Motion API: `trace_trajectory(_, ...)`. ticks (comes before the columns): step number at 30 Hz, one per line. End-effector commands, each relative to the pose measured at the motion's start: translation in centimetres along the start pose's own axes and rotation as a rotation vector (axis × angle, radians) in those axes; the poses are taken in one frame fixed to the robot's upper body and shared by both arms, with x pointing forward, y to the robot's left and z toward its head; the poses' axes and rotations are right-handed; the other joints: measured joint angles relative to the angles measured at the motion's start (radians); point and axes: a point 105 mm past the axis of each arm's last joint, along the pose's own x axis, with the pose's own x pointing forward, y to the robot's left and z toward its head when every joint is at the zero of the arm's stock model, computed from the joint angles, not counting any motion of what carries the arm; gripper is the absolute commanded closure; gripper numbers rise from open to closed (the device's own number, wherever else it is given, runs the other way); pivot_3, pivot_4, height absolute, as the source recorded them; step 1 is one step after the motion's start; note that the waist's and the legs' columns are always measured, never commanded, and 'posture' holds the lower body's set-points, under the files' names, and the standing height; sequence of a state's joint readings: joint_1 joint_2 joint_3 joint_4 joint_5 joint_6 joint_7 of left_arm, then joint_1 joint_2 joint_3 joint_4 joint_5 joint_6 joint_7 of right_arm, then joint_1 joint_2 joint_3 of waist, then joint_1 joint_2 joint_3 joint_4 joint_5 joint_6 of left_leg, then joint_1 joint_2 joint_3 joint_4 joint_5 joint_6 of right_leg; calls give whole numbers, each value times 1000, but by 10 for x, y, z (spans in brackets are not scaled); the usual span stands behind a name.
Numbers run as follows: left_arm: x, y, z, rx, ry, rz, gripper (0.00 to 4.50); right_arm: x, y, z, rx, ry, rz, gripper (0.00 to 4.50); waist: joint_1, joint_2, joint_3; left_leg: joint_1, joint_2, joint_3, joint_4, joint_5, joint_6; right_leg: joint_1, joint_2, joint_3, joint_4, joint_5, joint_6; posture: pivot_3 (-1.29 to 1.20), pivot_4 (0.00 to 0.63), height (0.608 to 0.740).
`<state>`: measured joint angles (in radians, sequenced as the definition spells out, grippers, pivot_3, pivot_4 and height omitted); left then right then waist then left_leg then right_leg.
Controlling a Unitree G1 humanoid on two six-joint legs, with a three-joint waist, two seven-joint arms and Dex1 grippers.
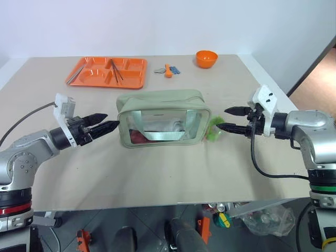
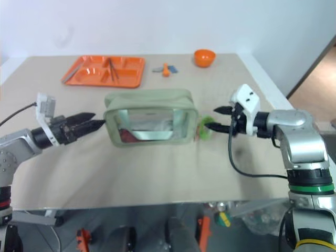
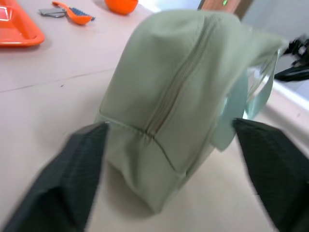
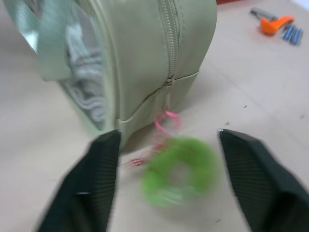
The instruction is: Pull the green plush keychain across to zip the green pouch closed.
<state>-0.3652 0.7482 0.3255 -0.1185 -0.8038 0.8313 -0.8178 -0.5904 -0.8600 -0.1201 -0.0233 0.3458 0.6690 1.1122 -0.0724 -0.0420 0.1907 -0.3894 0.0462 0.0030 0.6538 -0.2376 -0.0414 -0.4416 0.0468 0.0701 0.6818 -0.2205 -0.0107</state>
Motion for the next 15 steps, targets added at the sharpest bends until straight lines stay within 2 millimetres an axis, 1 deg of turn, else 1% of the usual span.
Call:
trace_trajectory(1,-24,0,15,51,-40,25,0,-24,11,20,34,-95,30,779,0,0,0,0,0,0,0,0,0,0,0,0,0,0,0,0,150,740)
trace_trajectory(4,-50,15,14,32,-81,161,0,-40,22,13,100,-98,27,779,1,0,0,0,1,0,-1,-1,1,0,0,-1,0,-1,-1,0,150,740)
trace_trajectory(6,-60,20,11,4,-95,198,0,-45,31,12,117,-109,48,779,1,0,0,0,1,-1,-1,-1,1,0,0,-2,0,-2,-1,0,150,740)
trace_trajectory(8,-67,23,8,-10,-110,220,0,-46,34,14,133,-124,53,779,0,0,0,0,0,-1,-1,-1,1,0,0,-2,0,-2,-1,0,150,740)
trace_trajectory(10,-72,29,2,-29,-100,248,0,-45,33,17,143,-141,47,779,-1,0,0,0,0,0,0,-1,1,0,0,-1,0,-1,0,0,150,740)
trace_trajectory(12,-72,34,-2,-33,-93,267,0,-41,29,16,153,-133,32,779,-1,0,0,2,0,1,1,0,1,1,0,-1,0,0,0,0,150,740)
trace_trajectory(15,-67,33,-2,-46,-97,242,0,-36,28,12,154,-109,27,779,-1,0,0,2,0,2,1,0,1,1,0,0,0,0,0,0,150,740)
